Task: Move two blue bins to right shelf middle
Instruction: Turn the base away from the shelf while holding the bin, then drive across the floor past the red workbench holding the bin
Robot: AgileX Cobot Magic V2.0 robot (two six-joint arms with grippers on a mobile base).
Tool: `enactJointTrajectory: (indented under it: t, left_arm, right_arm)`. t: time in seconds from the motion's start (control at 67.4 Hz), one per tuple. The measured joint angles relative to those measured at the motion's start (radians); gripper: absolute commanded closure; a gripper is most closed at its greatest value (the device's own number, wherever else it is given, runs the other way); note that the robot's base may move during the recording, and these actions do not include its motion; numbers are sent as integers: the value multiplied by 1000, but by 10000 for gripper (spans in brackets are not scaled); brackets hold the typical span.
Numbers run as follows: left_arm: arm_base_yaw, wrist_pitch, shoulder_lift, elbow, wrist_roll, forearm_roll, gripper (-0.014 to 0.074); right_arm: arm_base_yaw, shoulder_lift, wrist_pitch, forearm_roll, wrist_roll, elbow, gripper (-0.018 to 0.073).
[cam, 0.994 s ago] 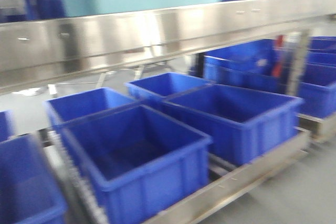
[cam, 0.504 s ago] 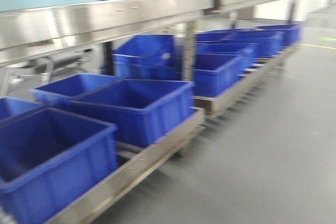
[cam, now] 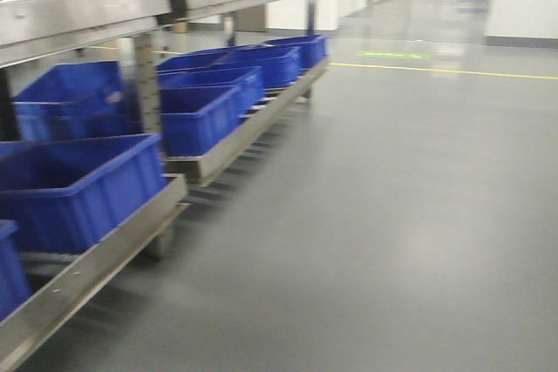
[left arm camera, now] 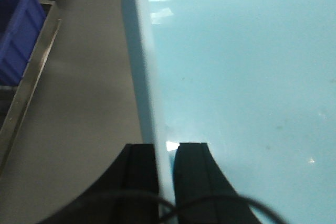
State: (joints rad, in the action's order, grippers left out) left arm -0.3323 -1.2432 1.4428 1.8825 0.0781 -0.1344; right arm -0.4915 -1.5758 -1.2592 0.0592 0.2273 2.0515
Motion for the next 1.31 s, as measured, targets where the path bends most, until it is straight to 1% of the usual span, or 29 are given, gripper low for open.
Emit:
enactJointTrajectory:
  t: [1.306]
  left_arm:
    - [0, 0, 0, 0, 0, 0, 707]
  right_arm:
    - [0, 0, 0, 2, 0, 0, 711]
